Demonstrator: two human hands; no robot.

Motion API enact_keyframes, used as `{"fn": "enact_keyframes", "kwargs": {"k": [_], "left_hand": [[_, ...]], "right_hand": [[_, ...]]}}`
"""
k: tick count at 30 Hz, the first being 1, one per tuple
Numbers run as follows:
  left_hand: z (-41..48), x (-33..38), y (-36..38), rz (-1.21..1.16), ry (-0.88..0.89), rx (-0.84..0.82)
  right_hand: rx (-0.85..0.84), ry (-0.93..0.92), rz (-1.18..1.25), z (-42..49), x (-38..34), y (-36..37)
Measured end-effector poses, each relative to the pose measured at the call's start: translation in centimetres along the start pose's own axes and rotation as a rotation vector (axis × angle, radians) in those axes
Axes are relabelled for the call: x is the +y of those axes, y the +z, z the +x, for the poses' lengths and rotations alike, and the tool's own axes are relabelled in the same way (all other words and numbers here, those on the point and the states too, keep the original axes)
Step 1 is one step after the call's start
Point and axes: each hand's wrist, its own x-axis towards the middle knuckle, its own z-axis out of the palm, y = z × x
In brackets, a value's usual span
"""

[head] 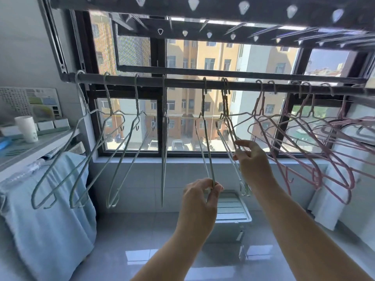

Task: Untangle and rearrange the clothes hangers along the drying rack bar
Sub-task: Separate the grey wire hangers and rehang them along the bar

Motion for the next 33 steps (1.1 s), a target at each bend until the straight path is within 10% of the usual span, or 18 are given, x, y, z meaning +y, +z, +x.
{"fn": "enact_keyframes", "kwargs": {"k": [6, 12, 15, 21, 27, 33], "left_hand": [[-0.2, 0.5, 0.3, -0.081, 0.024, -0.015], [-0.4, 1.1, 0.9, -0.115, 0.098, -0.028], [-0.3, 1.4, 1.1, -0.055, 0.158, -0.045], [0.1, 0.7, 0.0, -0.002, 0.134, -0.062], [-0.4, -0.5, -2.1, -0.115, 0.007, 0.003], [-1.2, -1.3, -3.8, -0.07, 0.036, 0.057]], "right_hand": [[0.018, 0.009, -0.126, 0.5, 0.5, -2.8], [0.017, -0.227, -0.831, -1.0, -2.5, -3.4], [-0.076, -0.446, -0.755, -3.0, -4.2, -1.1], [-0.53, 0.006, -0.601, -2.0, -4.3, 2.9], [-0.396, 0.178, 0.117, -0.8, -3.3, 5.2], [-0.283, 0.17, 0.332, 0.2, -5.7, 6.7]]}}
